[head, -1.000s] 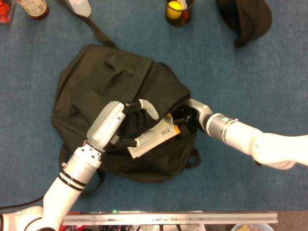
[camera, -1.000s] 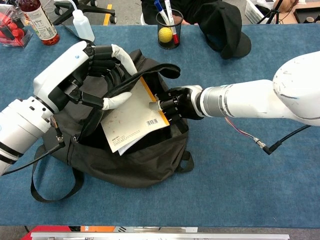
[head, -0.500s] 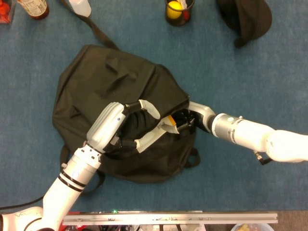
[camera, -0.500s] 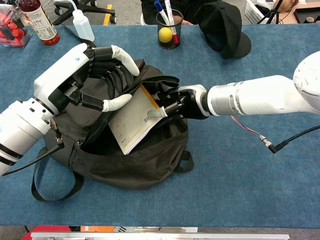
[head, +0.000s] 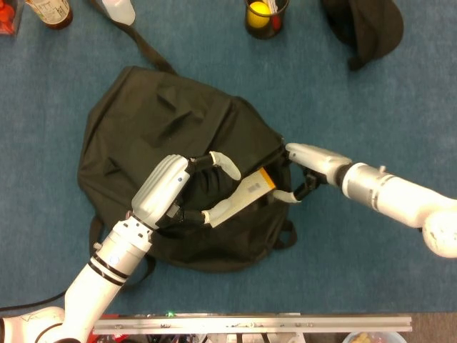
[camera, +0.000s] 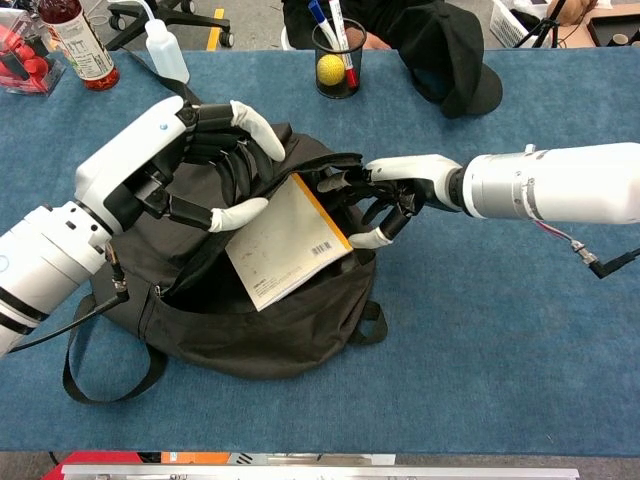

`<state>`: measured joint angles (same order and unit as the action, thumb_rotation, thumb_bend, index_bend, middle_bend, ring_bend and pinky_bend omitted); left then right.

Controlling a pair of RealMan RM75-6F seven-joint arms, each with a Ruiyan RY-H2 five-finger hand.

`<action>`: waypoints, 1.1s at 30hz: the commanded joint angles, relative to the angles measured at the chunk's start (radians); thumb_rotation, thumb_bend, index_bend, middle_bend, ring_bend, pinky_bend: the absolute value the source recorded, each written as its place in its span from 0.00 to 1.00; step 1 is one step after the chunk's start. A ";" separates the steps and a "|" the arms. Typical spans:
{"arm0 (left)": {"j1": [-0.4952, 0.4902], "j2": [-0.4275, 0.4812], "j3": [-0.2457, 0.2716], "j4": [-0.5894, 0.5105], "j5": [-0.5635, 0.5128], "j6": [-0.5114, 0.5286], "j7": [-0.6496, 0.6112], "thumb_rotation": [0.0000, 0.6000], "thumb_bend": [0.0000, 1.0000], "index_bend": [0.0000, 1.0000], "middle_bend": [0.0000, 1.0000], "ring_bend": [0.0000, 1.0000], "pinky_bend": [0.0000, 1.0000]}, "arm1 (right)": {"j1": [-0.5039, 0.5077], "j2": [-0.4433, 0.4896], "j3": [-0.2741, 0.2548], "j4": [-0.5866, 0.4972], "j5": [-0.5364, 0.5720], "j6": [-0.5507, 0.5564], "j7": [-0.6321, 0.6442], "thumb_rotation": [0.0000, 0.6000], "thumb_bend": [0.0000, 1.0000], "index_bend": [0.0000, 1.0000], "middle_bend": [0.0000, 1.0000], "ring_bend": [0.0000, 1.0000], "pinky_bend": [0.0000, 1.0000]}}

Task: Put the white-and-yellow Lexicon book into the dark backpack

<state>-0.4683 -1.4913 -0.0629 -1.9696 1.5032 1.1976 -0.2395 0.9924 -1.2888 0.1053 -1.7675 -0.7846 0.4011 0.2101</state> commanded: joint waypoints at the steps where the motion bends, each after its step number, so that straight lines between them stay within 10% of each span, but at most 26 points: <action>1: -0.002 0.002 0.002 -0.001 -0.003 -0.006 0.000 1.00 0.27 0.42 0.50 0.52 0.57 | -0.003 0.036 -0.057 -0.031 -0.065 0.083 -0.088 1.00 0.33 0.06 0.15 0.05 0.16; 22: -0.051 0.108 0.047 -0.035 -0.016 -0.137 0.025 1.00 0.27 0.23 0.31 0.31 0.38 | -0.254 0.415 -0.076 -0.149 -0.408 0.217 0.050 1.00 0.31 0.19 0.20 0.05 0.16; 33: -0.015 0.192 0.033 0.028 0.026 -0.041 0.064 1.00 0.27 0.23 0.31 0.31 0.37 | -0.420 0.442 -0.122 -0.110 -0.518 0.517 -0.207 1.00 0.32 0.21 0.24 0.06 0.16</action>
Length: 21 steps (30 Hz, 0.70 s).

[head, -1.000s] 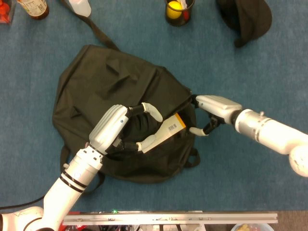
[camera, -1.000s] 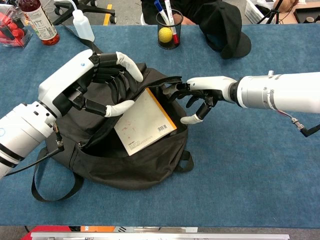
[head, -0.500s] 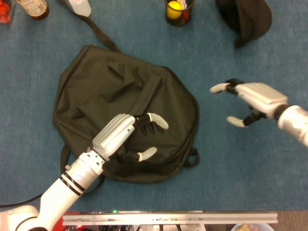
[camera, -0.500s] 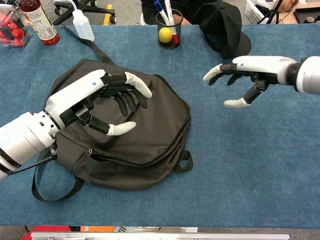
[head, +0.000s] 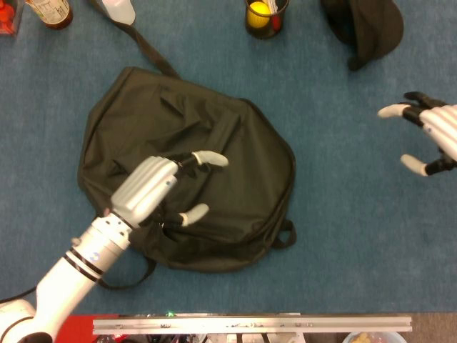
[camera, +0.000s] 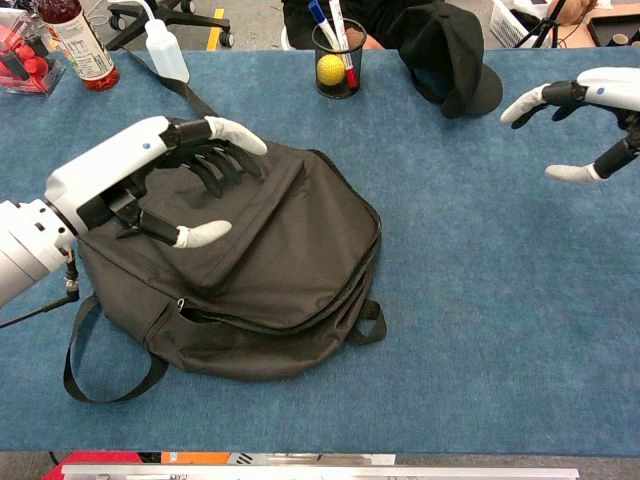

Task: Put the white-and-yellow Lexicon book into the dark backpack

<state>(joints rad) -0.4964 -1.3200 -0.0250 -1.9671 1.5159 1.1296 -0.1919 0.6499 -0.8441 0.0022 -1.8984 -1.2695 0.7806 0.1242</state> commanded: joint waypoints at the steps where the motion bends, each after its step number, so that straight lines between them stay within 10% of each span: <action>1: 0.019 0.033 -0.006 0.040 0.016 0.039 0.024 1.00 0.27 0.23 0.31 0.31 0.37 | -0.104 -0.010 -0.022 0.025 -0.042 0.189 -0.158 1.00 0.32 0.21 0.24 0.07 0.16; 21: 0.185 0.133 0.003 0.321 -0.016 0.264 0.101 1.00 0.27 0.26 0.31 0.31 0.36 | -0.386 -0.106 -0.060 0.221 -0.182 0.576 -0.234 1.00 0.32 0.26 0.29 0.12 0.19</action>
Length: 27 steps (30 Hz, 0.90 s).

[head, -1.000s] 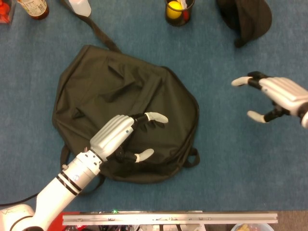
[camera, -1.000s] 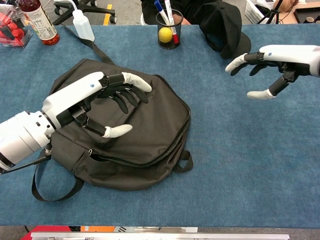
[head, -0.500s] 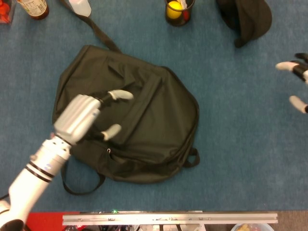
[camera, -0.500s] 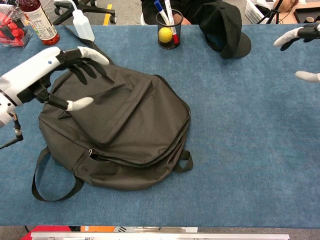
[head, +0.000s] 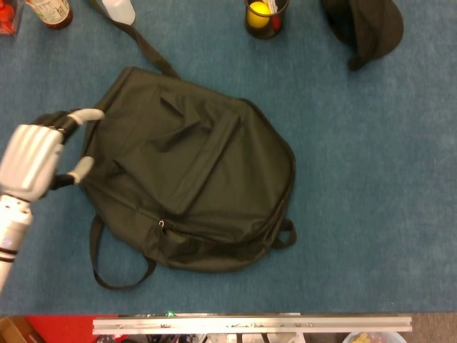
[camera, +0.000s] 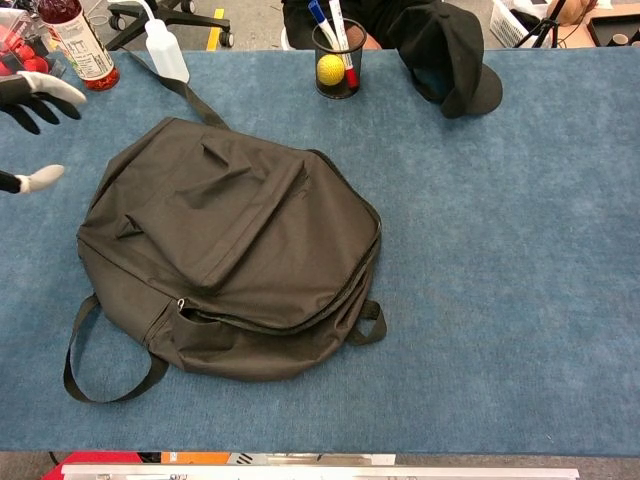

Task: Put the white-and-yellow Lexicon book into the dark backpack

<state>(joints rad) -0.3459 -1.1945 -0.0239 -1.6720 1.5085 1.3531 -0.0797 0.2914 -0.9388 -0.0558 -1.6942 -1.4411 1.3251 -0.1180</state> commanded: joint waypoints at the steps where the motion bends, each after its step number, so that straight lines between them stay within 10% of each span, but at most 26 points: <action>1: 0.047 0.011 0.002 0.033 -0.011 0.057 -0.017 1.00 0.27 0.26 0.31 0.31 0.36 | -0.038 -0.014 -0.002 0.021 -0.012 0.043 0.010 1.00 0.32 0.26 0.29 0.12 0.19; 27: 0.270 0.074 0.041 0.084 0.008 0.261 0.019 1.00 0.27 0.28 0.31 0.31 0.35 | -0.157 -0.032 0.017 0.024 -0.108 0.165 0.009 1.00 0.32 0.29 0.31 0.14 0.19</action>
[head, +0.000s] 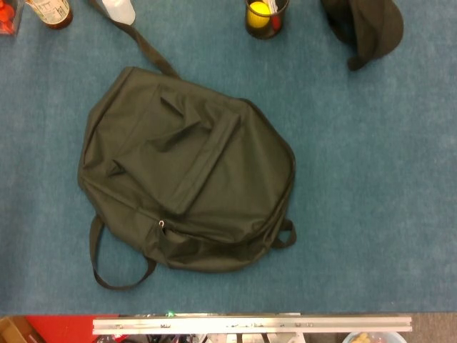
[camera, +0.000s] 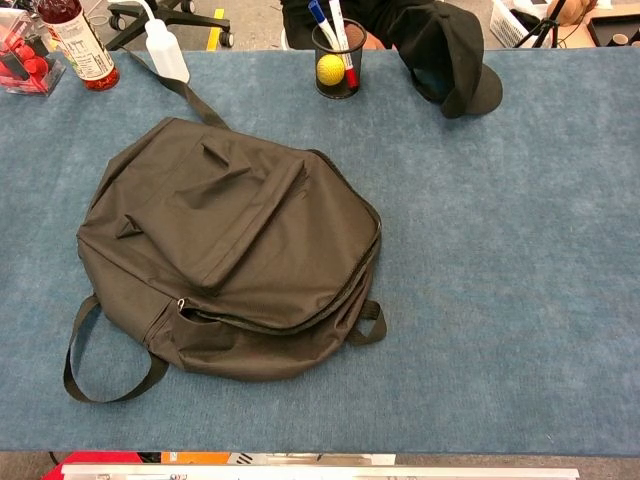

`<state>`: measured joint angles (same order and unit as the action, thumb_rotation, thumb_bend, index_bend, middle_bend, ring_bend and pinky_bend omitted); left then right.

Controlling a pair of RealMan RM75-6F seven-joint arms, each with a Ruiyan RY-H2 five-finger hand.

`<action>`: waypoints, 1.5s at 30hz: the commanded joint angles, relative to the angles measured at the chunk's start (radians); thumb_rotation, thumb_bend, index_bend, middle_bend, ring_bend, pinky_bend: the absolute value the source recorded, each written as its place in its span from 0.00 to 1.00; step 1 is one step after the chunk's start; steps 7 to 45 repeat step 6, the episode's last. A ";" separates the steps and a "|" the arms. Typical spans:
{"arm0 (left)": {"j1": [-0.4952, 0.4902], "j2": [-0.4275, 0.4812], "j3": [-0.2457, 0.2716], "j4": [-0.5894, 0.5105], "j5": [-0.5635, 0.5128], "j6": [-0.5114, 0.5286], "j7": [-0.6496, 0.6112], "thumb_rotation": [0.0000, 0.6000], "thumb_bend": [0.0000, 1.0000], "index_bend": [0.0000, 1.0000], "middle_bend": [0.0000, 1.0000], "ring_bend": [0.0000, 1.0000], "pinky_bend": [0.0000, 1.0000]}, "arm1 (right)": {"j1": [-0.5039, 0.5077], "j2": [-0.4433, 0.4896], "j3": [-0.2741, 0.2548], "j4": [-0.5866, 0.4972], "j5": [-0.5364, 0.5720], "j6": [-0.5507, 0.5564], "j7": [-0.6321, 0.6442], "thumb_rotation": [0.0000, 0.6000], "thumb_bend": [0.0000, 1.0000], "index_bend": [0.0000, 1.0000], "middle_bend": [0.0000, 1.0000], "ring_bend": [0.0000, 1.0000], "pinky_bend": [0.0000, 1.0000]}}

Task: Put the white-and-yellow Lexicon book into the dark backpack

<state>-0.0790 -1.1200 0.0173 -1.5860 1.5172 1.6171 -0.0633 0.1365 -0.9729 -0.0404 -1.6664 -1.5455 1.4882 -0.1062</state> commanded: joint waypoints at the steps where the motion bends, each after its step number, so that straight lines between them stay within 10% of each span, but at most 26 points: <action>1: 0.004 -0.001 -0.002 -0.001 -0.001 -0.003 0.004 1.00 0.27 0.28 0.31 0.31 0.35 | -0.004 0.004 0.003 -0.007 -0.005 0.002 -0.004 1.00 0.32 0.29 0.31 0.14 0.19; 45: 0.007 0.003 -0.002 -0.004 0.001 -0.021 0.030 1.00 0.27 0.28 0.31 0.31 0.35 | -0.011 0.004 0.011 -0.015 -0.014 0.009 -0.004 1.00 0.32 0.29 0.31 0.14 0.19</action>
